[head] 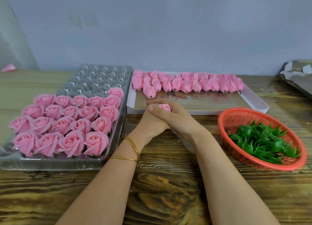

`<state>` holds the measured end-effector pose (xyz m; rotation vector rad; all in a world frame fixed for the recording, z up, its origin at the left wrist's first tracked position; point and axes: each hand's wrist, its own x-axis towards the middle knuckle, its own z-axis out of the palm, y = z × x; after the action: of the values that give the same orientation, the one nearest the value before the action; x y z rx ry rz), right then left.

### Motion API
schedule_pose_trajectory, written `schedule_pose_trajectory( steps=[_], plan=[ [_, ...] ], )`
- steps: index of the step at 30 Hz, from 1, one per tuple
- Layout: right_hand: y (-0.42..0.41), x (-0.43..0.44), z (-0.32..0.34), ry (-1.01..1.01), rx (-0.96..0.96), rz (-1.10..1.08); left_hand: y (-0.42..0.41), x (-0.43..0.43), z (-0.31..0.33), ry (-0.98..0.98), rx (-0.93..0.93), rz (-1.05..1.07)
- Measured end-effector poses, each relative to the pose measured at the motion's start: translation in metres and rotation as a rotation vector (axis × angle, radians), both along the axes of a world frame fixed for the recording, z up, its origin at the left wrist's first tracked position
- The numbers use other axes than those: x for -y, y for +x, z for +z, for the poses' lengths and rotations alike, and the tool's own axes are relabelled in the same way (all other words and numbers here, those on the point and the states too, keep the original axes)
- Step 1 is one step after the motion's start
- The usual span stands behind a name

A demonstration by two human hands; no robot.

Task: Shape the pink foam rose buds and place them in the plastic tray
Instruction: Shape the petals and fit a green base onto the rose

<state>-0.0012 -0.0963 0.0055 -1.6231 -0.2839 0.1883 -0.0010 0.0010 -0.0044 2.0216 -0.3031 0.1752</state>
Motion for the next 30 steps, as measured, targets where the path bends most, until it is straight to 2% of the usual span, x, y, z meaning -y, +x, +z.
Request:
schedule_pose_trajectory(
  steps=[5,13,17,20,27,30],
  plan=[
    [-0.001,0.003,0.001,0.04,-0.069,0.015,0.001,-0.002,-0.004,-0.092,-0.013,-0.054],
    [0.002,0.005,0.001,0.07,-0.156,0.04,0.002,-0.005,-0.005,-0.132,0.003,-0.129],
    [-0.001,0.004,0.001,0.112,-0.133,0.042,0.008,-0.004,-0.009,-0.204,-0.004,-0.064],
    [-0.001,0.002,0.001,0.15,-0.16,0.039,0.011,-0.002,-0.009,-0.235,-0.016,0.061],
    [0.002,0.002,0.0,0.176,-0.207,0.086,0.018,-0.01,-0.003,-0.481,-0.148,0.208],
    [0.003,0.004,0.0,0.202,-0.224,0.116,0.016,-0.011,-0.001,-0.557,-0.125,0.228]
  ],
)
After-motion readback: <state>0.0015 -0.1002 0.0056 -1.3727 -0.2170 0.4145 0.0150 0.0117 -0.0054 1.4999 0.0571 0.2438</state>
